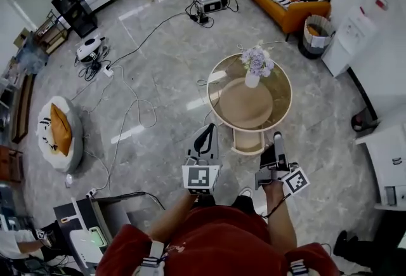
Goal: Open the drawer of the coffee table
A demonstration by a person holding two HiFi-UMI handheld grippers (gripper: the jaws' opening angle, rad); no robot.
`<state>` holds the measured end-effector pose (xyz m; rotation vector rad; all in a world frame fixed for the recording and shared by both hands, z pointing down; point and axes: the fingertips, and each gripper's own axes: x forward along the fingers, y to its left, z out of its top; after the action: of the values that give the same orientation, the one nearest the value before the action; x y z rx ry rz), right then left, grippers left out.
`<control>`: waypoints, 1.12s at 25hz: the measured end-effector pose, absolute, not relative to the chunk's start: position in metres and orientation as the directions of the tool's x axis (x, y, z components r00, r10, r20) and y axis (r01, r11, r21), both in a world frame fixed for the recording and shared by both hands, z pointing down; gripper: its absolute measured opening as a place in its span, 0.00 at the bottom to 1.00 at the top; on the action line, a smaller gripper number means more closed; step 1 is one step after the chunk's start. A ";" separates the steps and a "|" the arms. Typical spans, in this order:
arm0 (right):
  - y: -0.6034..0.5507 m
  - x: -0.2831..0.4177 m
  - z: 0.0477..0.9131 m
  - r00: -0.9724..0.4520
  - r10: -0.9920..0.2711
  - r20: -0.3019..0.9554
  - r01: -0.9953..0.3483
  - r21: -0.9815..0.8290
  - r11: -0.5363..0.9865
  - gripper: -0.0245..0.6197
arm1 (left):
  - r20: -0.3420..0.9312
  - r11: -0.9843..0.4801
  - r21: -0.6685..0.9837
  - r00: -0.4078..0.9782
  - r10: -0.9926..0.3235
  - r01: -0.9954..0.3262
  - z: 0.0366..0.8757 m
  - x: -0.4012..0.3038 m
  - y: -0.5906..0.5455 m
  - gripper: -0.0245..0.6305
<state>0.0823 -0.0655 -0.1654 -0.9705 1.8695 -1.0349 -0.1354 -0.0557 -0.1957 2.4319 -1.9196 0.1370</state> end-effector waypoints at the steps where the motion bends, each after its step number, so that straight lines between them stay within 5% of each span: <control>1: -0.067 0.082 -0.171 -0.410 -0.872 -0.266 -0.255 -0.885 0.390 0.50 | 0.073 -0.236 -0.036 0.233 -0.970 -0.971 -0.201 -0.137 -0.057 0.06; 8: -0.080 0.067 -0.207 -0.435 -0.858 -0.273 -0.382 -0.807 0.450 0.49 | 0.033 -0.245 -0.046 0.244 -0.969 -0.968 -0.226 -0.143 -0.067 0.06; 13: -0.085 0.064 -0.206 -0.428 -0.894 -0.128 -0.626 -0.672 0.396 0.40 | 0.011 -0.252 -0.063 0.252 -0.968 -0.966 -0.235 -0.144 -0.074 0.06; 17: -0.082 0.056 -0.230 -0.423 -0.897 -0.127 -0.781 -0.451 0.432 0.31 | 0.018 -0.232 -0.049 0.231 -0.973 -0.972 -0.241 -0.149 -0.069 0.06; 20: -0.077 0.049 -0.243 -0.346 -0.932 -0.112 -0.926 -0.118 0.358 0.20 | 0.015 -0.227 -0.047 0.227 -0.974 -0.973 -0.242 -0.153 -0.064 0.06; 23: -0.069 0.036 -0.253 -0.336 -0.933 -0.125 -0.942 0.040 0.334 0.13 | 0.007 -0.224 -0.045 0.224 -0.975 -0.974 -0.243 -0.156 -0.060 0.06; 28: -0.061 0.026 -0.251 -0.336 -0.937 -0.095 -0.941 0.062 0.331 0.08 | -0.023 -0.211 -0.065 0.213 -0.977 -0.975 -0.248 -0.165 -0.048 0.06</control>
<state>0.0260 -0.0612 -0.2509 -1.7851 2.5287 0.1634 -0.1647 -0.0478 -0.2475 2.4963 -2.0124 0.0358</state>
